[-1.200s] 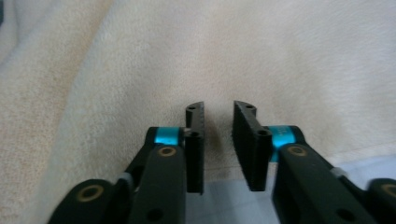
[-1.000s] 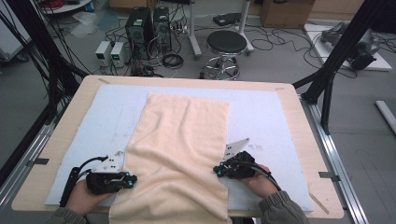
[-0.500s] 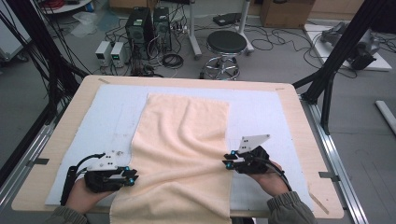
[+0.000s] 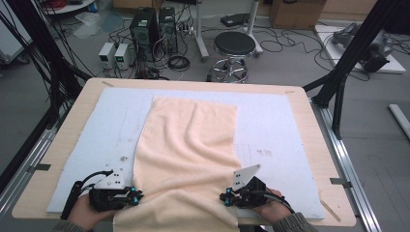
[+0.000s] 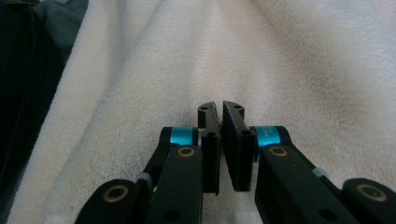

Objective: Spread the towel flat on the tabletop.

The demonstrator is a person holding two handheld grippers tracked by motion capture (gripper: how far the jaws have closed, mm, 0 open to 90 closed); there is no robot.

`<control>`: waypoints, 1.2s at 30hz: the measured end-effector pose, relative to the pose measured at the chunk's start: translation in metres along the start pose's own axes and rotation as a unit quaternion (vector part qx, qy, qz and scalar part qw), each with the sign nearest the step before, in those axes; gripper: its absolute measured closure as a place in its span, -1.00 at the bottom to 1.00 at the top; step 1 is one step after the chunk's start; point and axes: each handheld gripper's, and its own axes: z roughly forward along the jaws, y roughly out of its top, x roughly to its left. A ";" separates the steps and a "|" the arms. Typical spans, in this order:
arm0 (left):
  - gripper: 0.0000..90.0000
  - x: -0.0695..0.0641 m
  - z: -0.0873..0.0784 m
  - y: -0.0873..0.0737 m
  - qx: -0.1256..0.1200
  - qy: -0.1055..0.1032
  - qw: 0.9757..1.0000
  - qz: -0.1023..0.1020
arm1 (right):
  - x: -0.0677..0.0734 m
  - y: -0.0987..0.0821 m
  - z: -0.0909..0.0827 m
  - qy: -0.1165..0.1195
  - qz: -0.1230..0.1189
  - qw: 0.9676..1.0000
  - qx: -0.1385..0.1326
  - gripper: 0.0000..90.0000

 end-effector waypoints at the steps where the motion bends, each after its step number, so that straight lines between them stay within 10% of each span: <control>1: 0.85 -0.003 -0.001 0.000 -0.001 -0.003 1.000 0.001 | 0.002 0.000 -0.001 0.003 -0.009 1.000 0.006 0.94; 5: 0.85 -0.021 -0.010 0.000 -0.008 -0.027 1.000 0.010 | 0.015 0.001 -0.015 0.017 -0.032 0.999 0.017 0.95; 10: 0.59 -0.031 -0.027 0.006 -0.049 -0.028 0.998 0.025 | 0.029 0.003 -0.043 0.016 -0.022 0.999 -0.031 0.70; 15: 0.34 -0.021 -0.013 0.006 -0.032 -0.002 0.999 0.028 | 0.038 0.010 -0.020 0.024 -0.036 0.999 -0.017 0.33; 22: 0.74 -0.011 0.003 -0.001 -0.002 -0.002 1.000 0.025 | 0.031 0.004 0.008 0.019 -0.034 0.999 0.005 0.89; 29: 0.83 -0.027 -0.013 -0.004 -0.013 -0.025 0.999 0.037 | 0.041 0.004 -0.008 0.072 -0.038 0.996 -0.027 0.64; 36: 0.36 -0.009 -0.006 0.001 -0.023 0.023 0.999 0.033 | 0.003 0.002 -0.025 -0.040 0.012 0.998 -0.044 0.43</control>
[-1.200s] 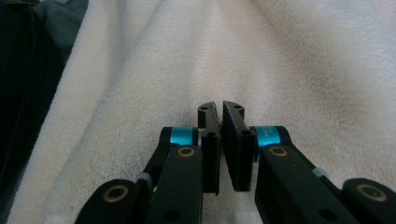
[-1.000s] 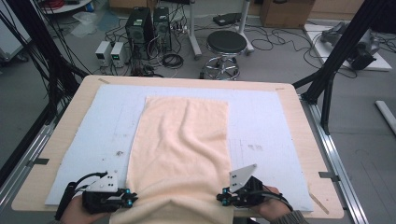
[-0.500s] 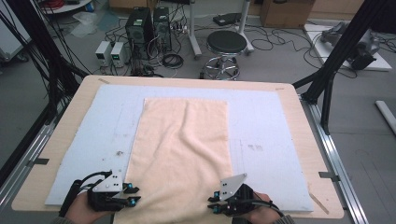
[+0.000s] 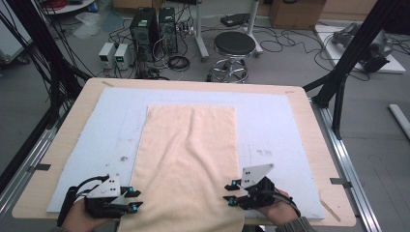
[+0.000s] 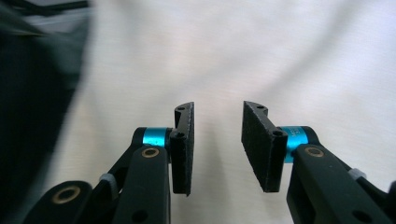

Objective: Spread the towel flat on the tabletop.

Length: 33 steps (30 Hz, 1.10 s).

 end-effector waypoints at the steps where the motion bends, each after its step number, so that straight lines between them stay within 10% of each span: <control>1: 0.32 0.004 0.003 0.000 0.005 0.004 1.000 0.000 | -0.005 -0.002 0.002 -0.002 0.006 1.000 0.006 0.43; 5: 0.51 0.010 0.008 -0.006 0.006 0.003 1.000 -0.011 | -0.012 -0.011 0.013 -0.004 0.003 0.999 0.054 0.55; 8: 0.80 0.012 0.007 -0.008 0.004 -0.002 1.000 -0.026 | -0.011 -0.015 0.013 0.004 -0.002 0.999 0.043 0.90; 14: 0.89 0.007 0.001 -0.012 0.005 -0.001 1.000 -0.024 | -0.007 -0.017 0.008 0.006 -0.012 0.998 0.053 0.95; 33: 0.43 0.024 0.001 0.007 -0.041 0.036 0.997 -0.054 | -0.019 -0.017 -0.005 -0.016 0.047 0.999 -0.005 0.38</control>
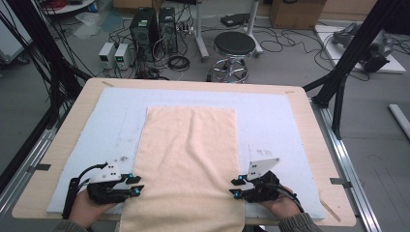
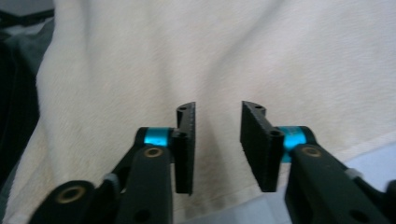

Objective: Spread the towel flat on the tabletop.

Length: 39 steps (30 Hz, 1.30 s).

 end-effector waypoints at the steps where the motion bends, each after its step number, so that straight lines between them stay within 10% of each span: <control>1: 0.42 0.001 0.000 0.001 -0.004 -0.001 1.000 -0.005 | -0.002 0.000 -0.001 -0.003 0.005 1.000 -0.005 0.32; 19: -0.17 0.022 0.003 0.022 -0.032 0.038 0.998 -0.032 | -0.034 0.022 -0.011 -0.073 0.058 0.994 -0.051 -0.49; 39: -0.37 0.040 0.001 0.040 -0.034 0.056 0.997 -0.046 | -0.060 0.052 -0.004 -0.073 0.058 0.994 -0.053 -0.58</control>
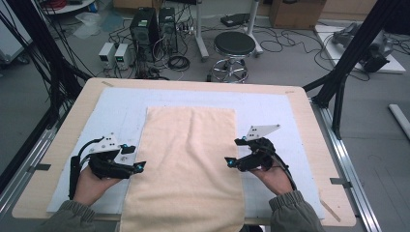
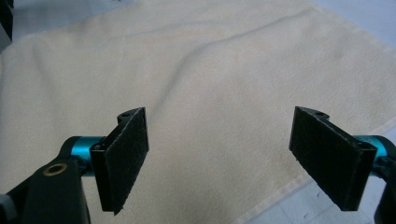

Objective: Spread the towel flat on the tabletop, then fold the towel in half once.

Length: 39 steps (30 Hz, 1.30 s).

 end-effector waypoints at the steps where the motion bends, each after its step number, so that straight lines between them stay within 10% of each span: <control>1: -0.37 0.001 0.001 0.000 0.002 -0.002 1.000 -0.001 | 0.000 0.000 0.001 0.001 0.002 1.000 0.002 -0.58; 10: -0.35 0.012 -0.001 0.005 -0.002 0.003 1.000 -0.012 | -0.007 0.004 0.002 -0.002 0.002 1.000 0.004 -0.57; 21: -0.33 0.037 -0.005 0.047 -0.009 0.043 0.999 0.000 | -0.030 0.047 -0.005 -0.031 -0.011 0.999 -0.010 -0.56; 27: -0.26 0.060 0.017 0.061 -0.004 0.065 0.998 0.000 | -0.054 0.063 0.011 -0.053 -0.012 0.998 -0.011 -0.48; 39: -0.20 0.085 0.059 0.048 0.003 0.069 0.997 -0.032 | -0.087 0.039 0.052 -0.070 0.025 0.997 0.031 -0.40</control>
